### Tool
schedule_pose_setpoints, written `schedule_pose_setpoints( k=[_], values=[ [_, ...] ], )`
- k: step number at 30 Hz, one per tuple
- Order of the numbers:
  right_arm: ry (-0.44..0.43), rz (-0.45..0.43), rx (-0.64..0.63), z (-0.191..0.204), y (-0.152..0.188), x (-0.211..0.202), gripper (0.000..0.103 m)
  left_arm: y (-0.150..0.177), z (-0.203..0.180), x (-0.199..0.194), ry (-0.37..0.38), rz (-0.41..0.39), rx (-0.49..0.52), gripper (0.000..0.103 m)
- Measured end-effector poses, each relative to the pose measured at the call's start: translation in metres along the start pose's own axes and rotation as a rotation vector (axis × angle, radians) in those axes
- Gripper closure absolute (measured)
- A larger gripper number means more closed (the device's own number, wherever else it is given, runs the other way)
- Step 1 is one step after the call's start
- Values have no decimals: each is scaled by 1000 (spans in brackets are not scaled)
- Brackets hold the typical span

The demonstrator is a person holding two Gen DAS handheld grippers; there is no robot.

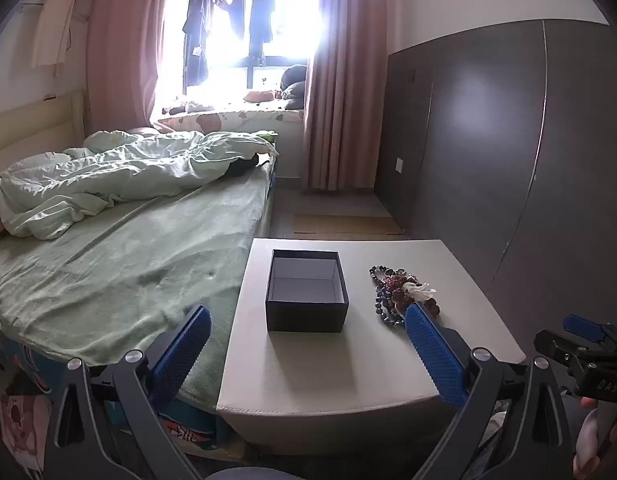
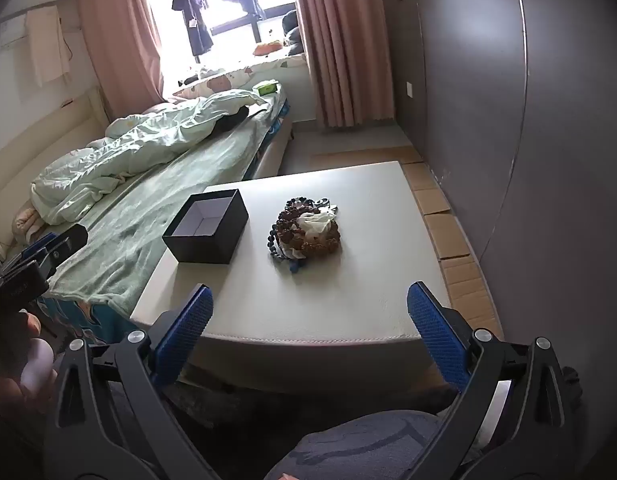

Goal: Organize jewelry

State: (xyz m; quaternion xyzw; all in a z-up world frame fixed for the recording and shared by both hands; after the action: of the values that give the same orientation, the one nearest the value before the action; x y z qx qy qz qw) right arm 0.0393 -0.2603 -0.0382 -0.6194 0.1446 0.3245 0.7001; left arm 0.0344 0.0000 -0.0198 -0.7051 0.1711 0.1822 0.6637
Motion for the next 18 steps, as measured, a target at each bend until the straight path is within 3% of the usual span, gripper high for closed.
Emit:
schedule_pose_setpoints(
  k=[18],
  values=[
    [12,-7,-14,2,0,-3,6,-1,-1,4,3,1,11,9]
  ],
)
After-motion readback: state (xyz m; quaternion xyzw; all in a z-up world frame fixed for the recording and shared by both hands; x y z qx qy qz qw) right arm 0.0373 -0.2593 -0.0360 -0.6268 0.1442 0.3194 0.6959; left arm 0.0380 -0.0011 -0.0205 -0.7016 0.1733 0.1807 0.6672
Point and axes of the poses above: each gripper's, at about its wrist camera, not at the fingertips, and x roughly the way its jaws point, z to its left, y to its underside, the point moved 4 cm from there along x, roughly the way its jaws point, and after that the axes turned 1 degree about -z, right-handed, at the moved point
